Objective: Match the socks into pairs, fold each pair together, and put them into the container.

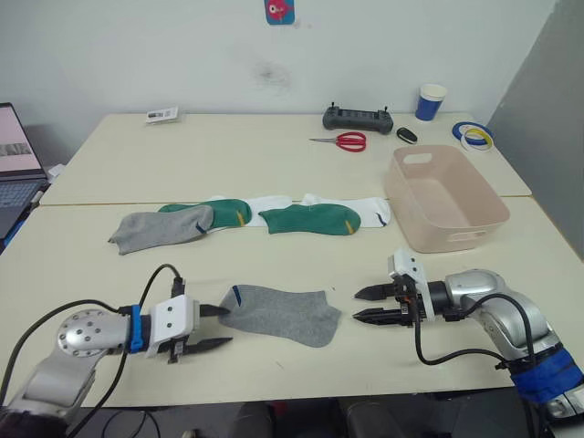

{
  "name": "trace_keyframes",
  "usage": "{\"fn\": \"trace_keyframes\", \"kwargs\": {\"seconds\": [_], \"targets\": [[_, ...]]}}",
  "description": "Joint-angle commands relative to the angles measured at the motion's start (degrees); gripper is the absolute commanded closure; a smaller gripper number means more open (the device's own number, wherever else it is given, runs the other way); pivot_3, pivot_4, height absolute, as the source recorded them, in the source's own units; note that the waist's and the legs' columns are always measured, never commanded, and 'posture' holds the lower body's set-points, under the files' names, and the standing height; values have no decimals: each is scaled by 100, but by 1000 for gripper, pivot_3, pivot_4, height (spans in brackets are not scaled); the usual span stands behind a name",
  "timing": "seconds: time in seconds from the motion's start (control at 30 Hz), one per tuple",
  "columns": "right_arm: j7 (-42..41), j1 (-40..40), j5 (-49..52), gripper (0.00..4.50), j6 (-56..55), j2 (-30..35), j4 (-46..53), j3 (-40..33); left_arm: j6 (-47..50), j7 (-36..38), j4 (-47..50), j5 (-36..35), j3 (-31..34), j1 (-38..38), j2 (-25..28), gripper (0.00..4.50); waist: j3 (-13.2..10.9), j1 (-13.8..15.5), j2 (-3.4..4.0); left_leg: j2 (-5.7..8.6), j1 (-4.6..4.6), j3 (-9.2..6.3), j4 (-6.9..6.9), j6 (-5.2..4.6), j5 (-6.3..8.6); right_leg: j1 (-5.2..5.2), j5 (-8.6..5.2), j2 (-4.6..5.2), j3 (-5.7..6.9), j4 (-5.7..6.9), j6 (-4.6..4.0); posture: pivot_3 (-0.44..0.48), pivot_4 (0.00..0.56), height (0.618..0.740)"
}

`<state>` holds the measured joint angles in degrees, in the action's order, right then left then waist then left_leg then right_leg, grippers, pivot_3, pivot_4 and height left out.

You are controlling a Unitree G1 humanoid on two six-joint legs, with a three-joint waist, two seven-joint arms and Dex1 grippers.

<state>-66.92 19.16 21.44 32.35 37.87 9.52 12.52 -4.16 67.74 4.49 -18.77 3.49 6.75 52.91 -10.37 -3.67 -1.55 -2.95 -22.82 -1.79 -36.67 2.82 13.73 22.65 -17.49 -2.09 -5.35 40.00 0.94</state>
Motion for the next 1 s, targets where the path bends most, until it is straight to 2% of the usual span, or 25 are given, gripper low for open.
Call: {"fn": "trace_keyframes", "kwargs": {"seconds": [0.03, 0.07, 0.17, 0.27, 0.37, 0.53, 0.7, 1.0], "targets": [[219, 196, -21, 2268, -338, -348, 217, 31, 1092, -154, 640, -835, 567, 1, 128, 2015, -2, 4, -3, -2, -2, -8, 0, 0, 0, 0, 0, -4, 0, 0, -1, 0, 150, 740], [272, 252, -66, 2470, -433, -483, 169, 90, 1298, -262, 662, -942, 625, -112, 68, 2003, -3, 5, 0, -5, -2, -9, 0, 0, 0, -1, 0, -9, 0, 1, -1, 0, 150, 740], [346, 405, -301, 3377, -771, -812, -38, 345, 1592, -582, 650, -982, 599, -498, -191, 2570, -4, 34, 1, 1, -2, -9, 0, 1, 0, -1, 0, -20, 3, 1, -1, 0, 150, 740], [461, 560, -566, 4446, -1099, -1176, -306, 632, 1689, -825, 702, -798, 331, -807, -512, 3479, -3, 39, 0, 9, -5, -4, -2, 1, 0, -2, 1, -17, 5, -3, 1, 0, 150, 740], [548, 673, -787, 4500, -1356, -1530, -637, 876, 1632, -1008, 699, -470, -7, -995, -805, 4471, -3, 41, 0, 15, -5, 2, -4, 1, 0, -2, 2, -10, 1, -4, 2, 0, 150, 740], [579, 666, -1312, 4500, -2023, -1784, -1364, 1310, 1520, -1259, 717, 36, -546, -987, -1187, 4490, -3, 41, 0, 14, -2, 0, -5, 1, 0, -3, 6, -10, 1, -2, -2, 0, 150, 740], [561, 549, -1559, 4500, -2330, -1701, -1679, 1358, 1245, -1382, 453, 556, -788, -662, -1234, 4490, -2, 41, 0, 14, -2, 1, -5, 1, 0, -2, 6, -10, -2, -1, -3, 0, 150, 740], [321, 282, -1655, 4500, -2646, -1128, -1635, 1232, 985, -1644, -110, 653, -480, -587, -1169, 4490, 14, 54, 0, 16, 32, -9, -4, 1, 0, -44, 1, -6, -5, -4, 1, 0, 150, 740]]}}
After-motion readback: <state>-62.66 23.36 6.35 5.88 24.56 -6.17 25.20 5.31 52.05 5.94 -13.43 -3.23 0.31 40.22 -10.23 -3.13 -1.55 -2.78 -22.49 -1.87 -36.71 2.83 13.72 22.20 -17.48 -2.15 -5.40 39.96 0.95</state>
